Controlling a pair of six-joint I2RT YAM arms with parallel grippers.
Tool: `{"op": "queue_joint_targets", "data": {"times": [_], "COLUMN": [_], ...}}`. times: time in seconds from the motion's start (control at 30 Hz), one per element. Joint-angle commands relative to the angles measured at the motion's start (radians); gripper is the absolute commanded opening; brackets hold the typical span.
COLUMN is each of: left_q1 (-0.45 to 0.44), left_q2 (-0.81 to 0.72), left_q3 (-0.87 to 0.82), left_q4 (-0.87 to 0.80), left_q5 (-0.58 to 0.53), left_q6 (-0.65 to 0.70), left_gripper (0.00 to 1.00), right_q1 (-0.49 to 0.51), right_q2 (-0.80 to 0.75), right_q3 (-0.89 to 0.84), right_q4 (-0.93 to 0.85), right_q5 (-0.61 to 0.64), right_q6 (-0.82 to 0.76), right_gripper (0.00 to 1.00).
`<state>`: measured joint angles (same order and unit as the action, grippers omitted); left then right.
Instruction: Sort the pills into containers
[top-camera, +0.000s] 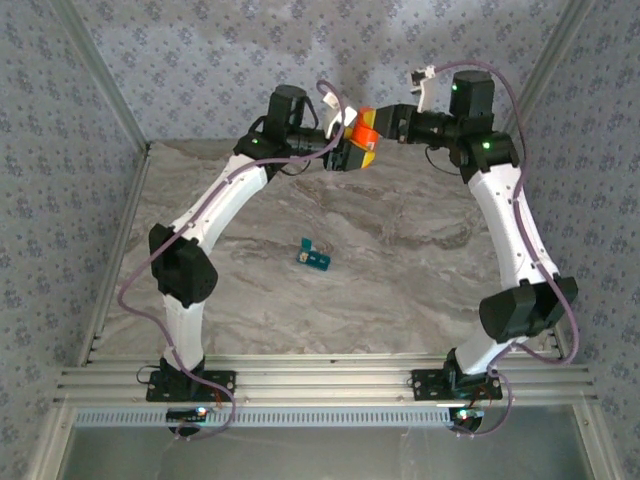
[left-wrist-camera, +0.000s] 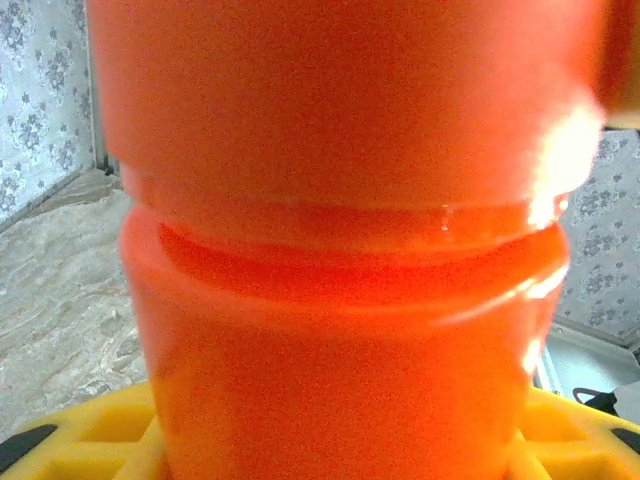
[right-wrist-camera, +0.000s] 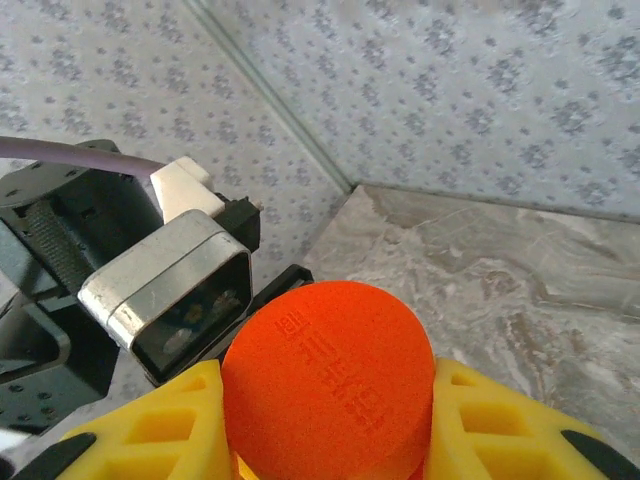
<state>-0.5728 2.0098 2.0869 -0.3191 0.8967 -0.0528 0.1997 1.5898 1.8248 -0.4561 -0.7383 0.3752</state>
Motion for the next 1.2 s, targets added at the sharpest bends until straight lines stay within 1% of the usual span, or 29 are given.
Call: {"op": "queue_joint_targets", "data": {"times": [0.0, 0.1, 0.2, 0.33, 0.43, 0.67, 0.93, 1.07, 1.17], "left_q1": [-0.007, -0.008, -0.010, -0.011, -0.011, -0.010, -0.009, -0.006, -0.004], "left_q2": [-0.028, -0.032, -0.034, -0.033, -0.031, -0.027, -0.025, -0.027, -0.027], "left_q3": [0.048, 0.048, 0.048, 0.044, 0.042, 0.042, 0.042, 0.042, 0.042], "left_q4": [0.130, 0.136, 0.139, 0.134, 0.129, 0.101, 0.069, 0.065, 0.059], "left_q5": [-0.034, -0.048, -0.054, -0.054, -0.050, -0.040, -0.033, -0.030, -0.025], "left_q6": [-0.027, -0.026, -0.025, -0.020, -0.016, 0.006, 0.025, 0.028, 0.030], "left_gripper": [0.00, 0.00, 0.00, 0.00, 0.00, 0.00, 0.00, 0.00, 0.00], "right_q1": [0.050, 0.073, 0.088, 0.092, 0.085, 0.057, 0.009, -0.008, -0.019], "right_q2": [-0.063, -0.076, -0.078, -0.073, -0.055, -0.008, 0.009, 0.009, 0.009], "right_q3": [-0.101, -0.124, -0.131, -0.117, -0.079, 0.023, 0.077, 0.089, 0.105], "right_q4": [0.032, 0.032, 0.035, 0.035, 0.017, -0.047, -0.066, -0.073, -0.087], "right_q5": [0.131, 0.178, 0.198, 0.198, 0.174, 0.081, -0.006, -0.035, -0.062], "right_q6": [0.049, 0.058, 0.063, 0.068, 0.072, 0.073, 0.076, 0.073, 0.060], "right_gripper": [0.34, 0.33, 0.33, 0.35, 0.36, 0.43, 0.52, 0.59, 0.67]}}
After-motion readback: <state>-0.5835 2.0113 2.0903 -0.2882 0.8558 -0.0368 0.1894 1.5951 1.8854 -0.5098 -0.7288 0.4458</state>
